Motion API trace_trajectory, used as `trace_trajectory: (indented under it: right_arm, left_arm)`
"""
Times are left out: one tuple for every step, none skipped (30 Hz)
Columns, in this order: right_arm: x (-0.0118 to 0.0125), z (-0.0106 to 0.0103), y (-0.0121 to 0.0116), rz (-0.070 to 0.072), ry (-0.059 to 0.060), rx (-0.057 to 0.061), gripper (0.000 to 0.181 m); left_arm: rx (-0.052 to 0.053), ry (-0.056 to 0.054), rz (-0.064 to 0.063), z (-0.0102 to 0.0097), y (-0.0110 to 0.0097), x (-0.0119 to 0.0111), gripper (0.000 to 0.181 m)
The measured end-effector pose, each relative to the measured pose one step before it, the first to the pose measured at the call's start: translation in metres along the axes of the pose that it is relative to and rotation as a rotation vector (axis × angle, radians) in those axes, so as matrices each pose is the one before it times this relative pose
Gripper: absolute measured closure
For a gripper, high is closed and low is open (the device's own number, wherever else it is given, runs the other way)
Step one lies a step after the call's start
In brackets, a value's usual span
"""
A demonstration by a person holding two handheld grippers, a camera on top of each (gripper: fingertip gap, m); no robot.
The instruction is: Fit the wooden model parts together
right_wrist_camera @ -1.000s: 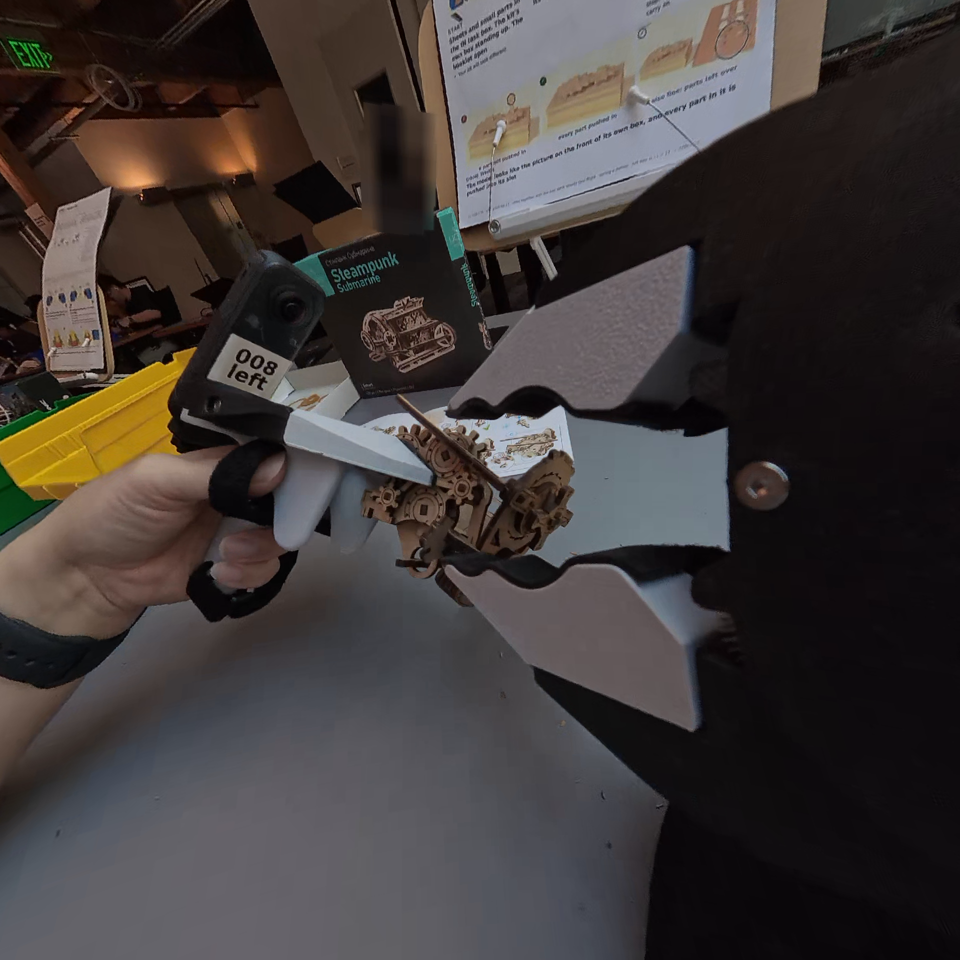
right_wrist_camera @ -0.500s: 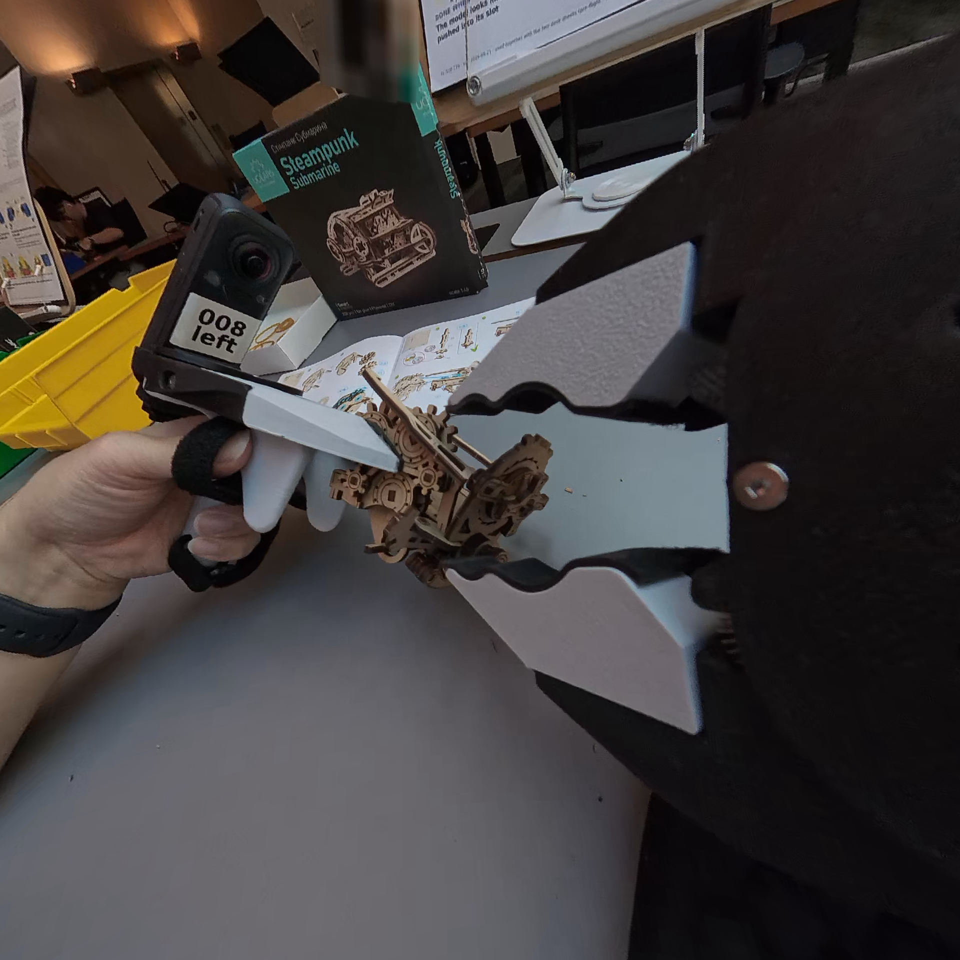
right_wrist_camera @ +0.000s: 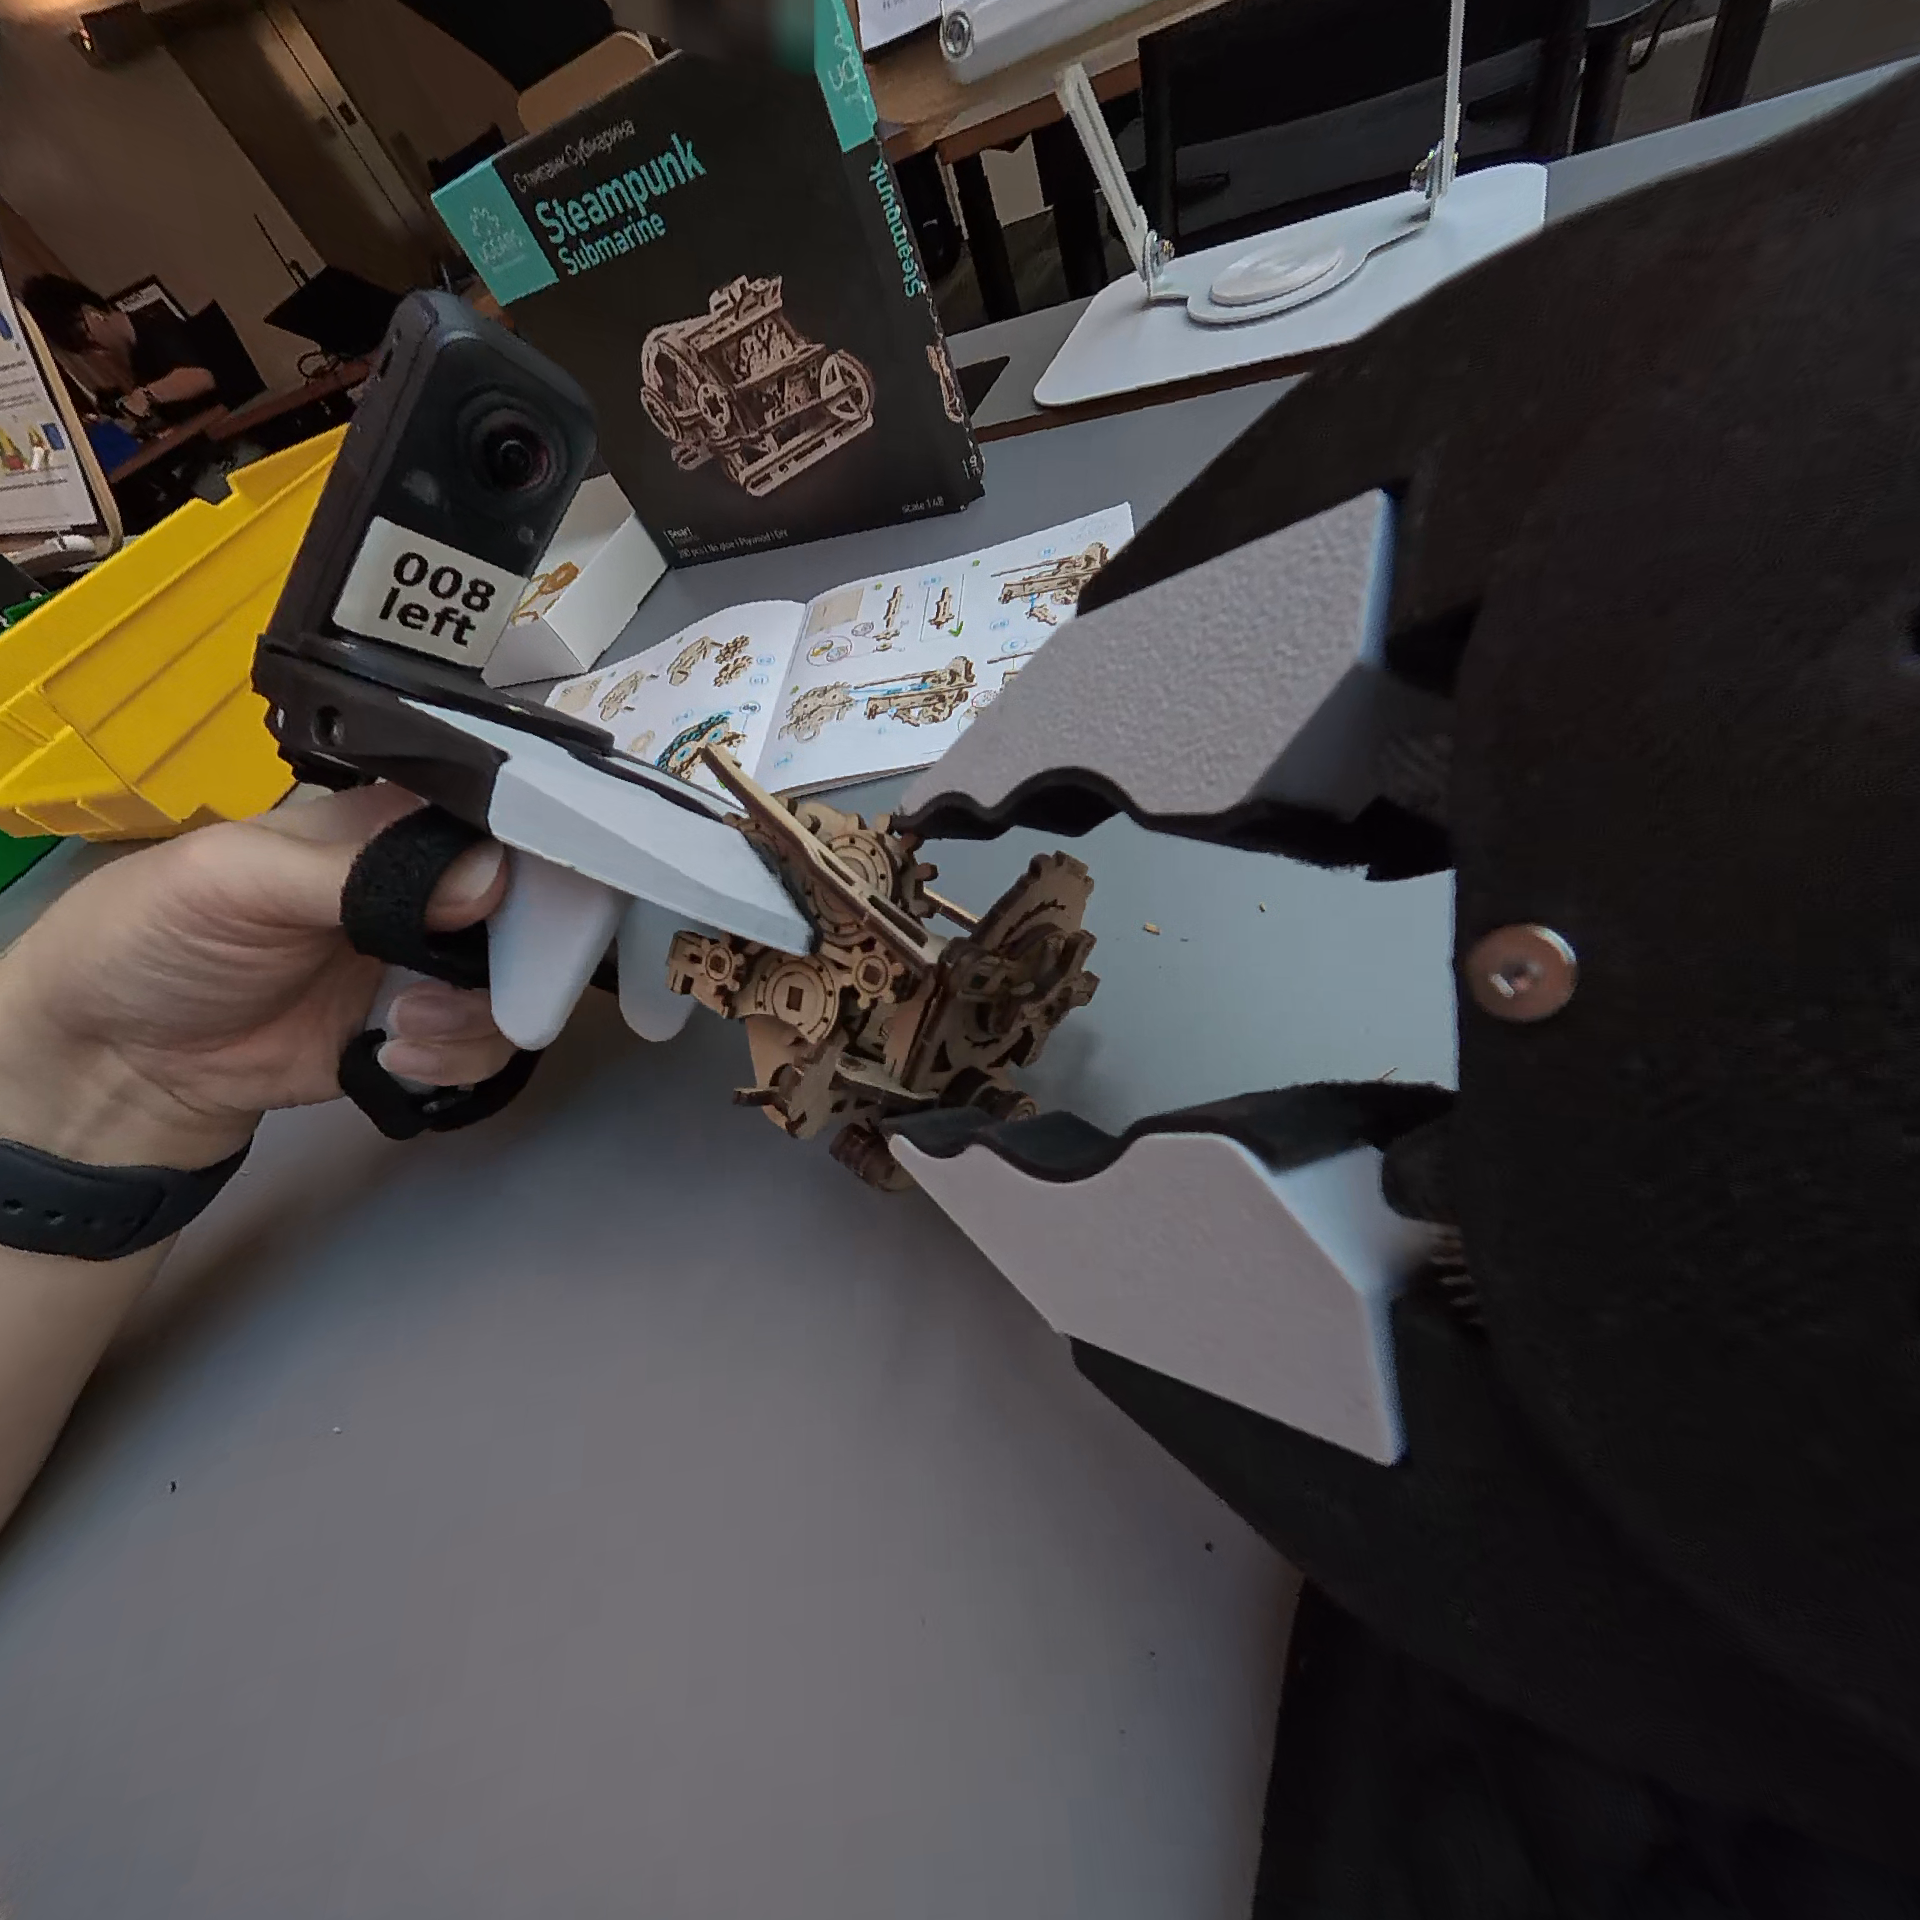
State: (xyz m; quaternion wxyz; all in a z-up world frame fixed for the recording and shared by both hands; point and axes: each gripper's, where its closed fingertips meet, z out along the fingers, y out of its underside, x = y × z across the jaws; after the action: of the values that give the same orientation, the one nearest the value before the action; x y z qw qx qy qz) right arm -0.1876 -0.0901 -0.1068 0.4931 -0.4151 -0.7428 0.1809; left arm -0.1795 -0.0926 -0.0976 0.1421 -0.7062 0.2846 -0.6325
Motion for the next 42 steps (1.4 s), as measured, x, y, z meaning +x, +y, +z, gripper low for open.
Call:
trace_trajectory:
  right_arm:
    - [-0.00031, -0.00004, -0.00019, -0.0117, 0.0044, -0.0028, 0.13]
    - [-0.0008, 0.00012, -0.0003, -0.0063, -0.0014, -0.0028, 0.13]
    - [-0.00022, 0.00024, -0.0001, -0.0015, 0.0002, -0.0041, 0.131]
    - [0.00026, 0.00012, -0.00006, 0.0021, 0.001, -0.0026, 0.131]
    - [-0.00013, -0.00004, 0.00025, 0.0017, -0.0012, -0.0009, 0.131]
    - [0.00018, -0.0003, 0.00046, -0.0007, -0.0011, -0.0034, 0.131]
    - [0.00029, -0.00041, 0.00045, 0.0036, -0.0016, -0.0042, 0.131]
    - [0.00022, -0.00005, 0.00013, 0.0015, 0.0007, -0.0021, 0.131]
    - [-0.00005, 0.00017, -0.00015, -0.0031, 0.0045, -0.0019, 0.132]
    - [-0.00034, 0.00019, -0.00018, -0.0045, 0.0037, -0.0028, 0.132]
    - [0.00022, -0.00009, 0.00009, -0.0051, 0.0035, -0.0034, 0.133]
    - [0.00057, -0.00022, 0.00011, 0.0021, 0.0044, -0.0002, 0.133]
    - [0.00009, 0.00006, 0.00026, 0.0061, -0.0004, 0.0026, 0.133]
    - [0.00019, -0.0001, 0.00007, 0.0039, -0.0007, 0.0006, 0.134]
    - [0.00087, 0.00004, 0.00065, -0.0013, 0.0045, -0.0059, 0.134]
    - [0.00005, 0.00026, 0.00019, -0.0052, 0.0029, -0.0014, 0.134]
    - [0.00014, 0.00016, -0.00013, 0.0011, 0.0024, 0.0006, 0.134]
    - [0.00019, 0.00024, 0.00026, 0.0081, 0.0003, -0.0008, 0.134]
    - [-0.00006, 0.00002, 0.0001, 0.0099, -0.0037, 0.0019, 0.134]
    - [0.00051, -0.00013, 0.00052, 0.0081, -0.0021, 0.002, 0.134]
    - [0.00123, 0.00044, 0.00098, 0.0286, -0.0017, 0.0025, 0.133]
    - [0.00023, 0.0006, -0.00006, 0.0259, -0.0014, 0.0154, 0.133]
    - [-0.00049, 0.0008, -0.00016, 0.0146, -0.0018, 0.0157, 0.132]
    - [0.00018, 0.00058, -0.00014, 0.0111, -0.0007, 0.0016, 0.132]
    - [0.00014, 0.00076, 0.00016, -0.0086, 0.0067, -0.0069, 0.131]
    - [-0.00062, 0.00085, 0.00037, -0.0136, 0.0046, -0.0077, 0.129]
    - [0.00026, 0.00067, -0.00129, 0.0112, 0.004, 0.0027, 0.13]
    - [0.00019, 0.00039, -0.00039, 0.0307, -0.0044, 0.0025, 0.131]
    - [0.00078, -0.00018, 0.00005, 0.0247, -0.0051, 0.0025, 0.131]
    - [0.00098, 0.00001, 0.0002, 0.014, 0.001, 0.0006, 0.131]
    - [0.00047, 0.00046, -0.0006, 0.0047, 0.0031, 0.0017, 0.131]
    - [0.00041, 0.00035, -0.00055, 0.0048, 0.0039, 0.0022, 0.131]
    - [0.00046, 0.00009, -0.00015, 0.0015, 0.003, 0.0044, 0.131]
    - [0.00023, -0.00031, -0.00008, 0.0039, 0.0009, 0.0087, 0.131]
    - [-0.00008, -0.00036, -0.00003, 0.0016, -0.0013, 0.0073, 0.131]
    - [-0.00027, -0.0002, -0.0004, 0.0004, -0.0026, 0.0057, 0.131]
    - [-0.00021, -0.00021, -0.00027, 0.0034, -0.0039, 0.0046, 0.131]
    - [-0.00001, -0.00026, -0.00077, -0.0023, -0.0009, 0.0097, 0.132]
    - [-0.00014, -0.00032, 0.00023, -0.0059, -0.0012, 0.0032, 0.131]
    - [0.00023, -0.00033, 0.00005, -0.0069, 0.0022, 0.0003, 0.132]
    - [0.00008, -0.00021, -0.0003, -0.0083, 0.0044, -0.0029, 0.132]
    - [-0.00058, 0.00006, -0.00022, -0.0125, 0.0014, -0.0048, 0.132]
  left_arm:
    - [-0.0075, -0.0065, 0.0084, 0.00018, 0.00088, 0.00025, 0.168]
    - [-0.0073, -0.0049, 0.0056, -0.00009, 0.00091, 0.0003, 0.168]
    - [-0.0021, -0.0024, 0.0028, -0.00009, 0.00019, -0.00009, 0.168]
    - [0.0005, 0.0011, 0.001, -0.00014, 0.00003, 0.0, 0.168]
    - [0.0013, 0.0036, -0.0011, 0.00015, -0.00007, -0.00007, 0.168]
    - [0.0024, 0.0027, -0.0005, 0.00029, -0.00039, -0.00022, 0.168]
    - [0.0021, 0.0006, 0.0012, 0.00015, -0.00032, -0.00015, 0.168]
    - [-0.0013, -0.0016, 0.0036, -0.00005, 0.00002, 0.00004, 0.168]
    - [-0.0036, -0.0026, 0.0047, -0.00031, 0.00041, 0.0001, 0.168]
    - [-0.0026, -0.0022, 0.0046, -0.00013, 0.00031, 0.0001, 0.168]
    - [0.0012, -0.0014, 0.0024, -0.00007, -0.0003, 0.00001, 0.168]
    - [0.0021, -0.0009, 0.0013, -0.00009, -0.00036, -0.00006, 0.168]
    - [-0.0001, -0.0009, 0.0009, -0.00014, -0.00008, -0.00003, 0.168]
    - [0.0017, -0.0026, 0.003, -0.00005, -0.00043, -0.00013, 0.168]
    - [0.0009, -0.007, 0.0086, -0.00005, -0.00032, -0.00035, 0.168]
    - [-0.0033, -0.0075, 0.0103, -0.0002, 0.00013, -0.0001, 0.168]
    - [-0.0023, -0.0081, 0.0106, -0.00023, 0.00006, -0.00015, 0.168]
    - [-0.0018, -0.0058, 0.0078, -0.00013, 0.00013, -0.00014, 0.168]
    - [0.0009, -0.0032, 0.0046, 0.0, -0.00021, -0.00019, 0.168]
    - [0.0048, -0.0051, 0.0036, -0.00003, -0.00077, -0.00048, 0.168]
    - [0.0061, -0.0049, 0.0006, -0.00034, -0.00103, -0.00069, 0.168]
    - [0.0012, -0.0018, -0.0013, -0.00041, -0.00013, -0.00041, 0.168]
    - [-0.0005, -0.0003, -0.0041, -0.00039, 0.00011, -0.00034, 0.168]
    - [0.003, 0.0002, -0.0066, -0.00031, -0.00029, -0.00034, 0.168]
    - [0.0, -0.0003, -0.0024, -0.00027, 0.00003, -0.00033, 0.168]
    - [-0.0036, -0.0087, 0.0036, -0.00003, 0.00059, -0.00146, 0.168]
    - [-0.0032, -0.0121, 0.0133, 0.00042, 0.00056, -0.00167, 0.168]
    - [0.0006, -0.0048, 0.004, 0.00019, -0.00009, -0.00038, 0.168]
    - [0.0046, -0.0004, -0.0009, -0.00021, -0.00074, -0.00011, 0.168]
    - [0.0033, 0.0014, -0.0005, -0.00057, -0.0005, -0.00018, 0.168]
    - [0.0, 0.0003, 0.0035, -0.00071, -0.00025, 0.00005, 0.168]
    - [-0.0003, -0.0026, 0.0067, -0.00048, -0.00025, 0.0, 0.168]
    - [0.0005, -0.0036, 0.0099, -0.00016, -0.00033, 0.00001, 0.168]
    - [-0.0007, -0.0006, 0.0107, 0.00014, 0.00001, 0.00011, 0.168]
    - [-0.0007, 0.0052, 0.0013, 0.00007, 0.00006, 0.00036, 0.168]
    - [0.0001, 0.0069, 0.0003, 0.00001, 0.00018, 0.0003, 0.168]
    - [-0.0001, 0.0083, 0.0018, -0.00006, 0.00009, 0.00053, 0.168]
    - [0.0007, 0.0062, 0.0007, 0.00001, -0.00003, 0.00017, 0.168]
    - [0.0016, 0.0037, -0.0002, 0.00037, -0.00016, 0.00012, 0.168]
    - [0.0032, 0.0036, -0.0034, 0.00021, -0.00025, 0.0001, 0.168]
    - [0.0001, 0.0035, -0.0011, 0.0001, 0.00024, 0.00013, 0.168]
    - [-0.0021, 0.004, 0.0004, -0.00002, 0.00041, 0.00053, 0.168]
